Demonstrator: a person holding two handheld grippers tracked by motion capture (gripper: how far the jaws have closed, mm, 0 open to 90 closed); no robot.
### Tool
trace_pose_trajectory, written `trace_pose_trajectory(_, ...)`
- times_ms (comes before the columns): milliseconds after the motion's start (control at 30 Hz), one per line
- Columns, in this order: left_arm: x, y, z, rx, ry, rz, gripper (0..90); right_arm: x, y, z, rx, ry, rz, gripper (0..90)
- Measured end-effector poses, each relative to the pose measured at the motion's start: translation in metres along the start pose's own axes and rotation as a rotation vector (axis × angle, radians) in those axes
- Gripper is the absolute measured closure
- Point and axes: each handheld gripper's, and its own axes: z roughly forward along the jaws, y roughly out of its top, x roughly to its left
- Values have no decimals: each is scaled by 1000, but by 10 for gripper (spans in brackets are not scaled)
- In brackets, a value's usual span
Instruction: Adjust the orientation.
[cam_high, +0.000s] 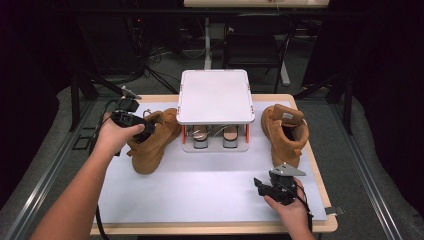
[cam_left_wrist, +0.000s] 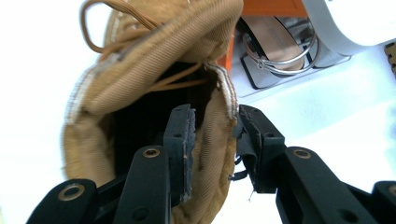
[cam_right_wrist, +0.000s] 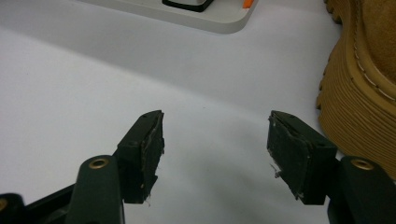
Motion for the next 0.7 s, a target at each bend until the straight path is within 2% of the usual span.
trace_pose_trajectory(300, 13, 3, -15, 26, 87, -9, 662, 0, 0, -1, 9, -2, -10, 361)
trace_pose_trajectory(567, 25, 7, -11, 52, 155, -20, 655, 0, 0, 0, 0, 1, -3, 361)
trace_pose_trajectory(700, 29, 7, -6, 71, 171, -25, 636, -1, 0, -1, -2, 2, -1, 361)
